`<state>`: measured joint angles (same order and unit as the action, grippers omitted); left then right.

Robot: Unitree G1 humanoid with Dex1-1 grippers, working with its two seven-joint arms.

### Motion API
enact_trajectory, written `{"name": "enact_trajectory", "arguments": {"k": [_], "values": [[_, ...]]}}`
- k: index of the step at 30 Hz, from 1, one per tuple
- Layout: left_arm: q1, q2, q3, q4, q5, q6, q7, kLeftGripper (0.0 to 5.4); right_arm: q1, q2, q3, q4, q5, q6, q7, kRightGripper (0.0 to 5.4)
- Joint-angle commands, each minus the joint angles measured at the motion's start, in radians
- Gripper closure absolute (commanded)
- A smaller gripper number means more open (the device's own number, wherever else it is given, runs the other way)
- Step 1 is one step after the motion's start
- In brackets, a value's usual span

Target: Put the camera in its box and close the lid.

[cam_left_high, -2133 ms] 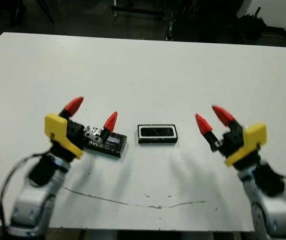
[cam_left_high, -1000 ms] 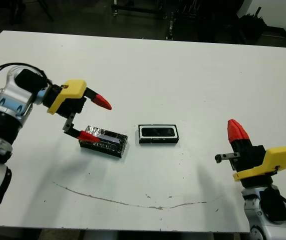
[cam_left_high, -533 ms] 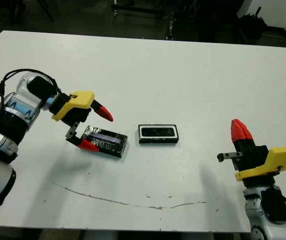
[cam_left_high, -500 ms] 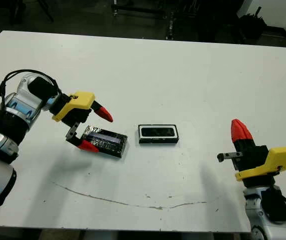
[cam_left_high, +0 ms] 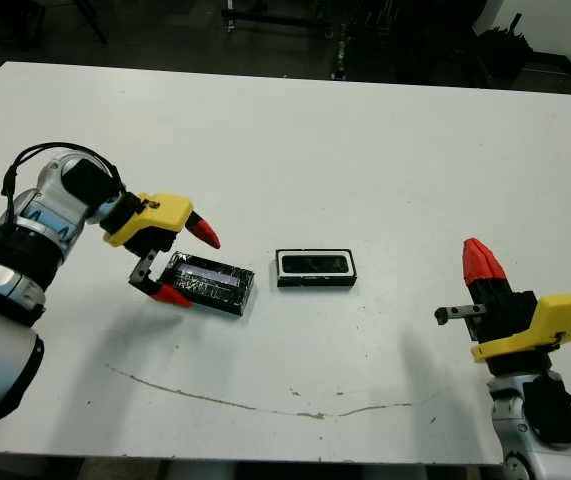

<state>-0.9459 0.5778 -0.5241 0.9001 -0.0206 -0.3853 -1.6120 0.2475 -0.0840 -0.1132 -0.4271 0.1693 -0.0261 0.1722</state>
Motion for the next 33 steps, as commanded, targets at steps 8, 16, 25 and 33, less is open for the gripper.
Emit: {"name": "enact_trajectory", "arguments": {"k": [8,16,25,33], "values": [[0.007,-0.034,0.04,0.094,0.037,-0.06,-0.002,0.0,0.003,-0.014,-0.001,0.0,-0.004,0.009,-0.001,5.39],[-0.001,-0.047,0.044,0.132,0.034,0.013,-0.002,0.0,0.0,-0.019,-0.003,0.006,0.01,0.003,0.014,5.39],[-0.015,-0.037,-0.001,0.112,0.026,0.195,-0.002,0.8,-0.001,-0.016,-0.005,0.003,0.01,0.009,0.011,5.4],[0.01,-0.021,0.035,0.061,0.044,0.191,-0.002,1.99,-0.002,-0.014,-0.006,0.005,0.016,0.011,0.011,5.4]]}}
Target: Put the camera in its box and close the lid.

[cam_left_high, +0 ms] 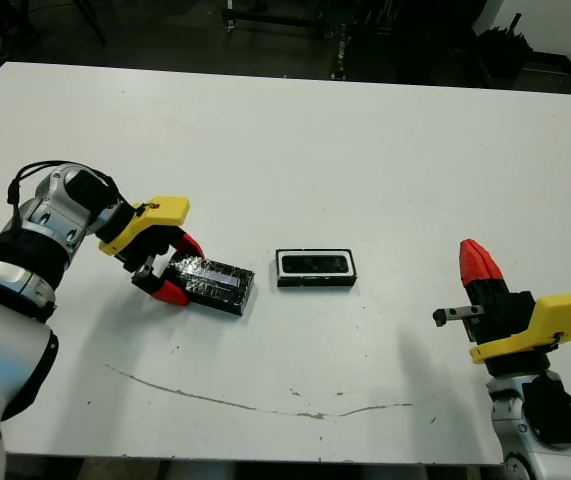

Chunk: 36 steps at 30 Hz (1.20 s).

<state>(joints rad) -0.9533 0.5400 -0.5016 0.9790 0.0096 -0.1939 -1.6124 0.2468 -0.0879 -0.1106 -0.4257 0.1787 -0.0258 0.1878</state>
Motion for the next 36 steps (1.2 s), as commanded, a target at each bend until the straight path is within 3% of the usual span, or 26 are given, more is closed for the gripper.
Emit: {"name": "enact_trajectory", "arguments": {"k": [1,12,19,24,26,30,36], "values": [[0.016,0.018,0.009,-0.024,0.018,0.01,-0.002,2.12,-0.002,-0.01,-0.009,0.004,0.005,0.011,-0.006,5.4],[0.023,0.02,0.002,-0.051,0.023,0.052,-0.002,2.24,-0.004,-0.012,-0.021,0.006,0.004,0.007,-0.007,5.4],[0.089,-0.005,0.233,-0.094,-0.148,0.279,0.048,2.24,-0.001,-0.012,-0.019,0.003,-0.002,0.016,-0.012,5.4],[0.182,-0.037,0.35,-0.288,-0.245,0.396,0.16,2.24,-0.001,-0.008,-0.015,0.007,0.001,0.014,-0.013,5.4],[0.217,-0.04,0.363,-0.395,-0.258,0.508,0.227,2.24,-0.002,-0.007,-0.013,0.013,0.004,0.009,-0.01,5.4],[0.265,-0.041,0.349,-0.591,-0.257,0.695,0.35,2.24,-0.001,-0.009,-0.009,0.015,-0.002,0.01,-0.012,5.4],[0.26,-0.038,0.285,-0.664,-0.232,0.745,0.378,2.24,-0.001,-0.006,-0.008,0.02,0.001,-0.001,-0.01,5.4]]}}
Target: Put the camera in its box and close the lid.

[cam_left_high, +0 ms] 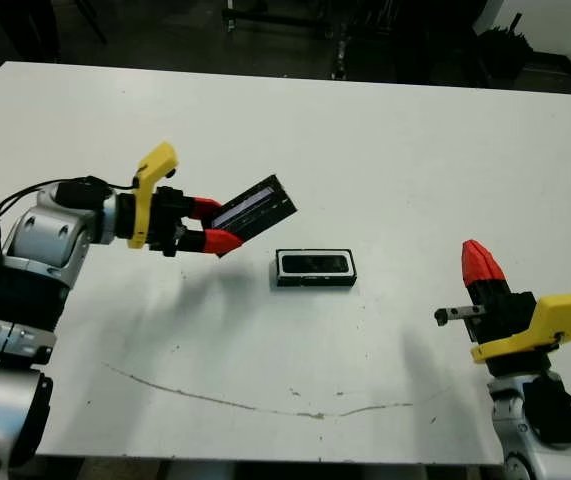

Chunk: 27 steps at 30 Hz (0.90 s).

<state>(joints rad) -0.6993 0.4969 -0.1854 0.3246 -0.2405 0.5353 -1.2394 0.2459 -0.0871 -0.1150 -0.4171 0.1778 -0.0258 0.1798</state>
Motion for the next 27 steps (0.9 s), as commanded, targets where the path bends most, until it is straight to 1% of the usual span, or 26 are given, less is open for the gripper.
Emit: {"name": "enact_trajectory", "arguments": {"k": [1,7,15,17,21,27], "values": [[0.003,0.003,-0.04,-0.009,0.023,0.013,0.004,2.24,0.001,-0.007,-0.003,0.011,0.0,-0.001,-0.003,5.4],[0.013,-0.009,-0.067,-0.027,0.056,-0.059,0.044,2.24,0.005,-0.005,-0.001,0.004,0.005,0.004,-0.002,5.4],[0.006,-0.017,-0.1,-0.029,0.089,-0.06,0.075,2.24,0.009,-0.006,-0.001,0.003,0.02,0.008,0.007,5.4],[-0.001,-0.024,-0.106,-0.01,0.095,-0.061,0.079,2.24,0.011,-0.005,0.0,0.0,0.022,0.012,0.006,5.4],[-0.021,-0.048,-0.122,0.046,0.114,-0.058,0.091,2.24,0.01,-0.007,0.001,0.011,0.025,-0.008,0.017,5.4],[-0.064,-0.089,-0.14,0.162,0.122,-0.064,0.056,2.24,0.011,-0.003,-0.001,0.006,0.032,0.006,0.016,5.4]]}}
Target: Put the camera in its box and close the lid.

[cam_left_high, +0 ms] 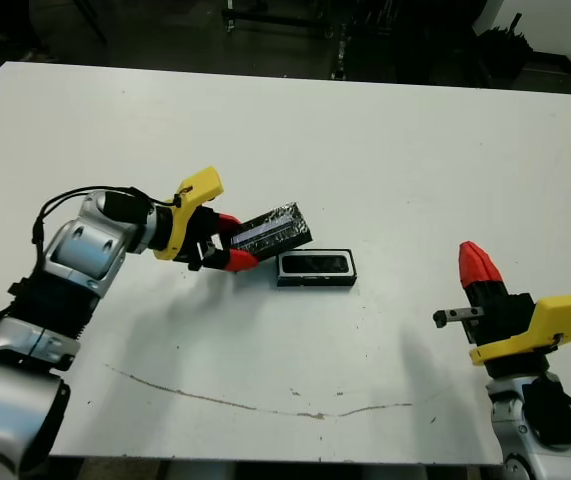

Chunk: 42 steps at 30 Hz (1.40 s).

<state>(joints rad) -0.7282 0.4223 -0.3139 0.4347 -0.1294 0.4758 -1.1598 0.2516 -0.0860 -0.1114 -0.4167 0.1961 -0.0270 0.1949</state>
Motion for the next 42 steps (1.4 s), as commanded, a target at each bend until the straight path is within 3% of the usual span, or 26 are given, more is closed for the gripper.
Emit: {"name": "enact_trajectory", "arguments": {"k": [1,11,22,34,42], "values": [[-0.044,-0.021,-0.014,0.074,0.01,-0.008,-0.036,2.24,0.005,-0.004,-0.004,0.005,0.014,0.009,-0.001,5.4],[-0.133,-0.075,-0.051,0.284,0.054,-0.065,-0.142,2.24,0.005,-0.006,-0.001,0.005,0.001,0.01,-0.01,5.4],[-0.176,-0.096,-0.063,0.362,0.079,-0.115,-0.244,2.24,-0.001,-0.005,0.005,0.0,-0.012,0.015,-0.021,5.4],[-0.158,-0.11,-0.068,0.331,0.095,-0.122,-0.267,2.24,0.003,-0.008,0.001,0.004,-0.008,0.01,-0.017,5.4],[-0.073,-0.126,-0.075,0.201,0.142,-0.191,-0.124,2.24,0.005,-0.01,-0.002,0.002,-0.009,0.015,-0.019,5.4]]}}
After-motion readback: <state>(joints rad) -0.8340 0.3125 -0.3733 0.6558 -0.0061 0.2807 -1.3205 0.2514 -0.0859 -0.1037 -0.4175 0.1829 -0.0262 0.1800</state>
